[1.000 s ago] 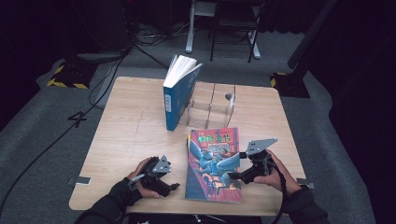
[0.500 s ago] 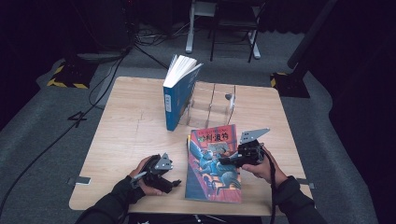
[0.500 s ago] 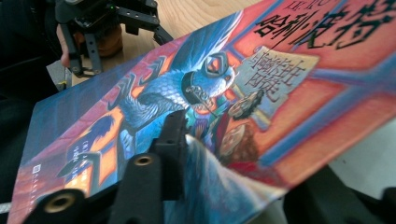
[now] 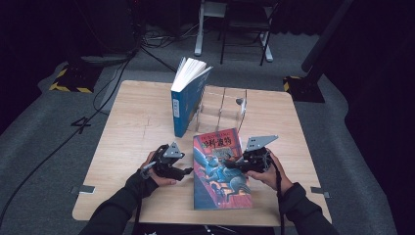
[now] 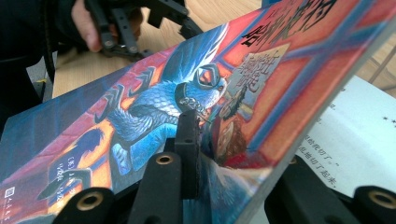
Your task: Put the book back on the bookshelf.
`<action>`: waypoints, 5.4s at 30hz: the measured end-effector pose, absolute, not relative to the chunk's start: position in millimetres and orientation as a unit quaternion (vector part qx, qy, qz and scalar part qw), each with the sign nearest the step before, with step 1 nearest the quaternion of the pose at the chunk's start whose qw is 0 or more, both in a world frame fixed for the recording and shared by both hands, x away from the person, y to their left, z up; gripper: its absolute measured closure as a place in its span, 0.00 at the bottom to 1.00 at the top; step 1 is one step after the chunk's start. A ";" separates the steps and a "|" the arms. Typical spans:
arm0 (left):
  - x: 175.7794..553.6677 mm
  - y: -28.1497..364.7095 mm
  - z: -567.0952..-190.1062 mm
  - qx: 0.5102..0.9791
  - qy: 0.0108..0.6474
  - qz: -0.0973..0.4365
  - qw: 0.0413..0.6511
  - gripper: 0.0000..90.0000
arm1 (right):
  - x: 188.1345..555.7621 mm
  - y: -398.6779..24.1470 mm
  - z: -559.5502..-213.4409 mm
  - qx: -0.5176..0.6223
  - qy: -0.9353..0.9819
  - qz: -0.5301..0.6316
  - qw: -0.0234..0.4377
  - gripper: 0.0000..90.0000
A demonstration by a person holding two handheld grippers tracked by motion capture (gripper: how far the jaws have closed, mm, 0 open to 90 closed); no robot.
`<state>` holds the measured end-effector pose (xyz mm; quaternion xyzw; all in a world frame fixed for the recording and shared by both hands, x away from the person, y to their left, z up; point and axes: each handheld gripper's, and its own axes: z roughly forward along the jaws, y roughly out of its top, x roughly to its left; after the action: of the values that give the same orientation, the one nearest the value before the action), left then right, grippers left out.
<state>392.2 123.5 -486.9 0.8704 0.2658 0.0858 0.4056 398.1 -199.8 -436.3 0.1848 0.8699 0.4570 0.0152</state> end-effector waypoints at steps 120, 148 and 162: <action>374.9 105.3 -325.2 0.778 0.169 0.165 0.582 0.90 | 346.4 -214.0 -370.4 0.087 0.788 0.554 0.252 0.93; 317.8 126.1 -379.4 0.763 0.230 0.181 0.577 0.46 | 315.3 -228.6 -378.2 0.064 0.780 0.570 0.251 0.94; 310.3 83.5 -417.4 0.810 0.179 0.127 0.543 0.44 | 312.6 -230.0 -378.7 0.063 0.780 0.571 0.248 0.93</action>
<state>310.3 83.5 -417.4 0.8104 0.1792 0.1269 0.5432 312.6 -230.0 -378.7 0.0627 0.7797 0.5713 0.2484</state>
